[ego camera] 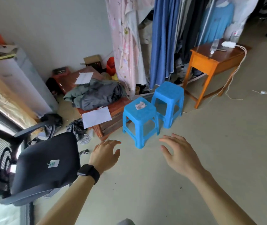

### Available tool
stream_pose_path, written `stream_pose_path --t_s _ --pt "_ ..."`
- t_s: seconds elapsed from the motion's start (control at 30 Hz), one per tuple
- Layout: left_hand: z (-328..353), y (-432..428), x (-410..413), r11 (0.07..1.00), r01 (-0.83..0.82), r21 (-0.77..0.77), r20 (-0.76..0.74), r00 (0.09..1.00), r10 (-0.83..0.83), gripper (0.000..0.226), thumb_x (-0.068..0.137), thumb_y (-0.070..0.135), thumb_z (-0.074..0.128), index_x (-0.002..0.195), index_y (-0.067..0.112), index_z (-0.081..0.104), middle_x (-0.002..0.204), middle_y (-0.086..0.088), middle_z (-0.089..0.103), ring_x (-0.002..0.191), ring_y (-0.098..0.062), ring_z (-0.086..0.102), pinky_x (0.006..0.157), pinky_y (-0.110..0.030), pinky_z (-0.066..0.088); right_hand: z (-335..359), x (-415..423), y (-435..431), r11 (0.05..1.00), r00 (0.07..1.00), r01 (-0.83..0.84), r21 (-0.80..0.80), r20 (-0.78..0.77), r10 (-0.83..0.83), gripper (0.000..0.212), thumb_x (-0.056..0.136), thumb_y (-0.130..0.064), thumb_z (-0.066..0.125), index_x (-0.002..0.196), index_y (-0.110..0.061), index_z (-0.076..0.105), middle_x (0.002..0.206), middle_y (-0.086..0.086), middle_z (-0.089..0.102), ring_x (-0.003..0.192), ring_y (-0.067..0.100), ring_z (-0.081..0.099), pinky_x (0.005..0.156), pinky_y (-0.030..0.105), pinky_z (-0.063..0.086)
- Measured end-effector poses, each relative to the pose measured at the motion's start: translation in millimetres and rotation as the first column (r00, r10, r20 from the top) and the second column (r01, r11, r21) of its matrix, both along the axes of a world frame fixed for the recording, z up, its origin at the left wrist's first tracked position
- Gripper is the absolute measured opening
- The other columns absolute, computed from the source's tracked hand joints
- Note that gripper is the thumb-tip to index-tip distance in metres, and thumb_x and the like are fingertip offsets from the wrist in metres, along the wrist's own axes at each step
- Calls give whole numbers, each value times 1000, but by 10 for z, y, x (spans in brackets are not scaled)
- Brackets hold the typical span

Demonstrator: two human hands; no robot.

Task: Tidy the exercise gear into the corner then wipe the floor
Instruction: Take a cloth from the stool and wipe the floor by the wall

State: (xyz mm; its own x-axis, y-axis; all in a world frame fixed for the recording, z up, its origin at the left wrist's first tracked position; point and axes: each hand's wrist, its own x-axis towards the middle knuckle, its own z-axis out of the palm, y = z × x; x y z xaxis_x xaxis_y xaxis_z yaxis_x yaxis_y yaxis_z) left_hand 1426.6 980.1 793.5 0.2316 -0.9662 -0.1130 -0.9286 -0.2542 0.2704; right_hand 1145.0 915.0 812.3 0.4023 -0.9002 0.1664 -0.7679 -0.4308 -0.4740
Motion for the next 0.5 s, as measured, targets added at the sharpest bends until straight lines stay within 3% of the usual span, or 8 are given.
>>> stream_pose_path --t_s 0.13,0.23,0.33,0.5 --pt "-87 -88 485 991 -134 8 -12 991 134 37 95 36 52 132 37 57 136 9 58 124 -16 52 102 -33 41 -100 571 -384 991 991 -133 27 -9 133 30 92 -33 58 118 -24 71 123 -10 68 125 24 54 105 38 45" --pt "-203 -248 892 981 -192 32 -14 981 193 38 95 37 51 133 38 56 136 10 58 125 -15 52 102 -33 41 -218 1049 -707 981 981 -190 46 -24 191 28 93 -29 64 120 -25 69 126 -11 66 128 19 50 106 30 38" --pt "-310 -497 1259 980 -190 64 -27 981 192 38 95 37 50 133 38 55 136 9 58 123 -16 53 103 -34 41 -271 1471 -1006 974 975 -211 80 -60 216 30 94 -30 62 123 -24 67 129 -11 64 131 17 46 107 25 31" --pt "-362 -1102 1719 987 -143 72 -36 989 146 39 95 37 50 134 38 55 136 6 59 123 -20 54 101 -35 42 -316 1999 -1495 974 971 -197 111 -113 209 32 96 -32 59 126 -25 65 131 -10 63 134 19 44 110 29 31"
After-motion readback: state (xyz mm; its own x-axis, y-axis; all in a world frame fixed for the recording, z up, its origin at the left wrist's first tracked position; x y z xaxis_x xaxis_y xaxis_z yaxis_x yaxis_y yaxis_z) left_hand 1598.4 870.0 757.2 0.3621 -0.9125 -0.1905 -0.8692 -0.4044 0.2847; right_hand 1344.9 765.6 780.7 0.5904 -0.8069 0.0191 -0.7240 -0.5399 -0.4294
